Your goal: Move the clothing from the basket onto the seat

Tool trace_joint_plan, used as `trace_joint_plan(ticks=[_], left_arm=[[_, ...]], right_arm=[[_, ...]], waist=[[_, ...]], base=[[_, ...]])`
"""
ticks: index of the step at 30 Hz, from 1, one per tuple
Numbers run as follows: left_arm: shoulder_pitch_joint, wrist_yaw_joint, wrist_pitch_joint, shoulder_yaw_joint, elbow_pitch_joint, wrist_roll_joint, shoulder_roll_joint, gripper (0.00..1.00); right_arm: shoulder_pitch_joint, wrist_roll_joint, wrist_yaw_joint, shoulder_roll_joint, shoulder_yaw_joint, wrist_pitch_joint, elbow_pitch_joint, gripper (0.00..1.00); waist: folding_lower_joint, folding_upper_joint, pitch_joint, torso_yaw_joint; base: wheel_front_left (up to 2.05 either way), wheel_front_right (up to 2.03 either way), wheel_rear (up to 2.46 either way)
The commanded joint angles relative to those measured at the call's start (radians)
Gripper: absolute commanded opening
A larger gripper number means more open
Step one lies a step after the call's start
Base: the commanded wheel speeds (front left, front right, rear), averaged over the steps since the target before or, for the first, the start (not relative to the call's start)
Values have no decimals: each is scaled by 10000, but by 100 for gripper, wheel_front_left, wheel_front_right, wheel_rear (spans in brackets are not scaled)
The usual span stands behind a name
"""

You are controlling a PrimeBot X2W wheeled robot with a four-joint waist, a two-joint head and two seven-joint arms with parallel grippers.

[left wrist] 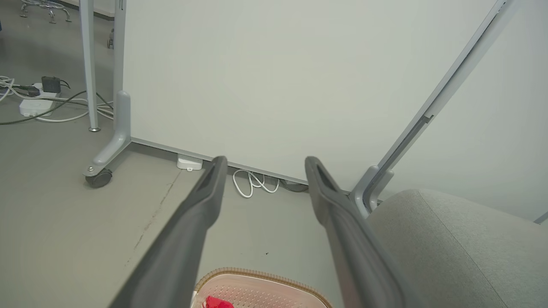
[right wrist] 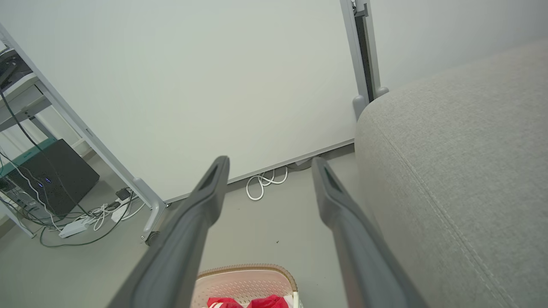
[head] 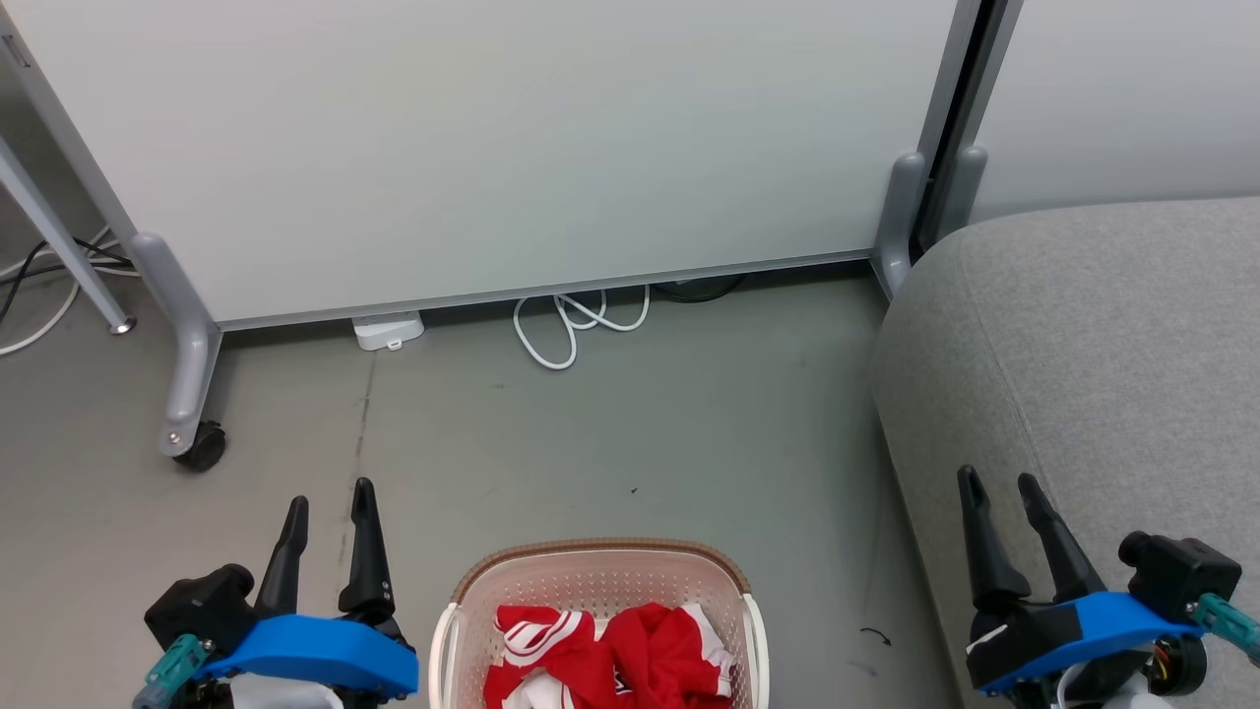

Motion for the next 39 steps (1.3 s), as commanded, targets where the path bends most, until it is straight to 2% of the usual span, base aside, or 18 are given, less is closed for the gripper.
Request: trace_joint_plan(ticks=[1, 12, 39], left_arm=[[-219, -41, -91, -46, -55, 229, 79, 100], [-191, 41, -360, -58, 125, 1062, 48, 100], [-273, -114, -916, -111, 604, 2676, -93, 100]], right_arm=[[-230, -222, 18, -76, 30, -77, -99, 100], [-199, -1311, 20, -85, 104, -282, -94, 100], [-222, -3494, 26, -99, 51, -726, -36, 100]], waist=[[0, 0, 1, 3], [0, 0, 9, -10], [0, 0, -5, 10]], base=[[0, 0, 0], [0, 0, 0], [0, 0, 0]])
